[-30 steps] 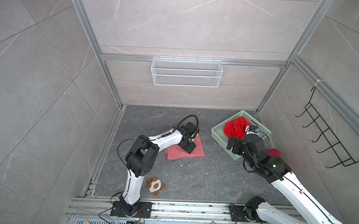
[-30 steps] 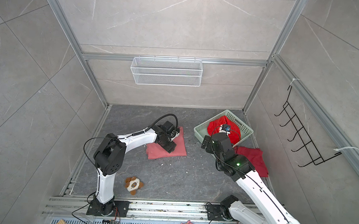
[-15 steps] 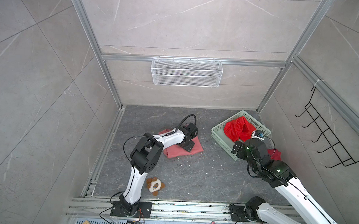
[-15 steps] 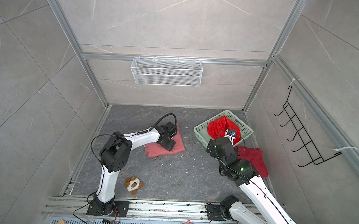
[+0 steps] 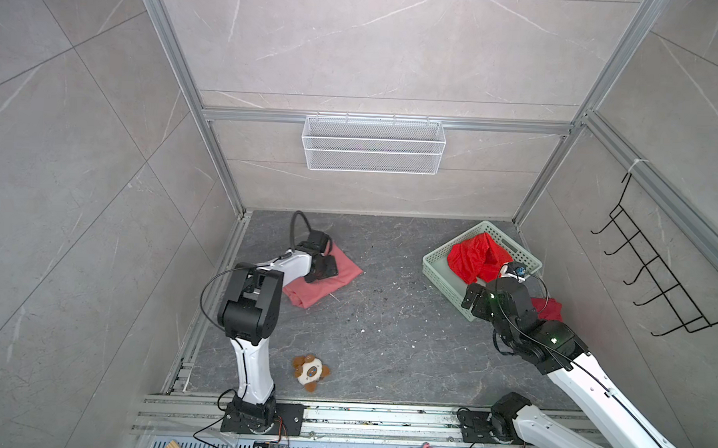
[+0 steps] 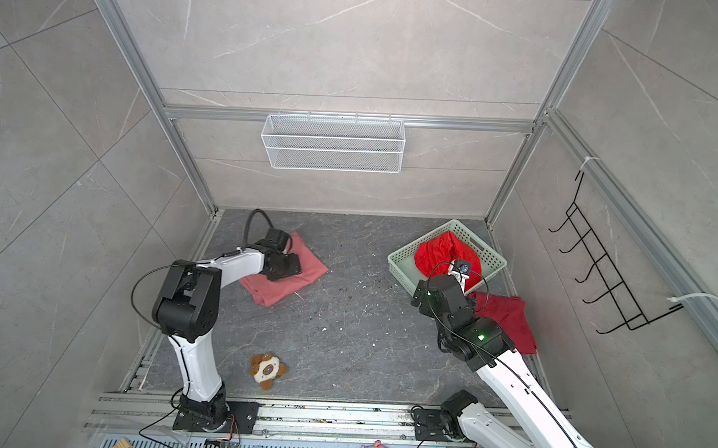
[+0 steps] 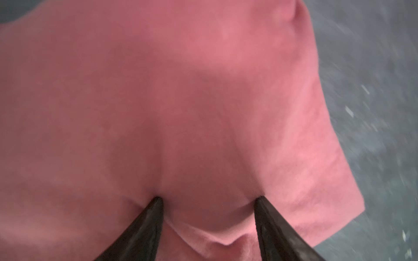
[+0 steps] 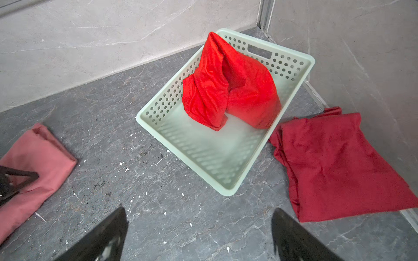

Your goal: Fold and stack the t-shirts

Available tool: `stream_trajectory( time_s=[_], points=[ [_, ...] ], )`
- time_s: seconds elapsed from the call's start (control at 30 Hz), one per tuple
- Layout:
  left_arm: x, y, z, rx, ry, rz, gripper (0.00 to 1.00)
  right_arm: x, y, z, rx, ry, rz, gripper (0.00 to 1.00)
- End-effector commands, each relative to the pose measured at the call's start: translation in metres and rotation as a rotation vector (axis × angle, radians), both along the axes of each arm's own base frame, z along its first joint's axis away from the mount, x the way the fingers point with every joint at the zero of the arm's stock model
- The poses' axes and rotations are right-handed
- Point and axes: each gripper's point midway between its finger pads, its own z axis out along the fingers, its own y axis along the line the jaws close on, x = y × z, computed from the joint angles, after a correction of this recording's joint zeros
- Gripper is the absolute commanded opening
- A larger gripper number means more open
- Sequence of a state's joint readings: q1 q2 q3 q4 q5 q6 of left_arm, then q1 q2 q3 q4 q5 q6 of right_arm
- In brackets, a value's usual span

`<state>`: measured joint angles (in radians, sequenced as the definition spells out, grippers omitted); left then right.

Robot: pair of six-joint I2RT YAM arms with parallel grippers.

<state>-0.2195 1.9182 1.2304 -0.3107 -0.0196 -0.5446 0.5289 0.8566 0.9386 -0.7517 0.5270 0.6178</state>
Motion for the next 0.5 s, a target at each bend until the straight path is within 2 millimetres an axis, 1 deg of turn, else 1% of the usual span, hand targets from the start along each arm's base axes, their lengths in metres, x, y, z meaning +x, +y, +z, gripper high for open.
stream_trajectory(
  time_s=[0.0,0.07,0.17,0.23,0.37,0.47],
  points=[
    [-0.05,0.05,-0.037,0.007,0.187,0.191,0.68,0.002,0.003,-0.003,0.007,0.006,-0.003,0.99],
    [-0.057,0.076,-0.037,-0.007,0.183,0.282,0.68,0.005,0.006,-0.002,0.008,0.005,0.007,0.99],
    [-0.069,0.109,-0.034,-0.034,0.162,0.407,0.68,0.009,0.009,-0.001,0.003,0.006,0.017,1.0],
    [-0.082,0.135,-0.033,-0.031,0.154,0.51,0.68,0.011,0.011,0.0,0.004,0.007,0.025,1.0],
    [-0.107,0.176,-0.033,-0.078,0.124,0.681,0.68,0.015,0.016,0.001,0.008,0.006,0.039,1.0],
    [-0.127,0.201,-0.032,-0.085,0.118,0.792,0.68,0.016,0.017,0.001,0.006,0.008,0.044,1.0]
  ],
)
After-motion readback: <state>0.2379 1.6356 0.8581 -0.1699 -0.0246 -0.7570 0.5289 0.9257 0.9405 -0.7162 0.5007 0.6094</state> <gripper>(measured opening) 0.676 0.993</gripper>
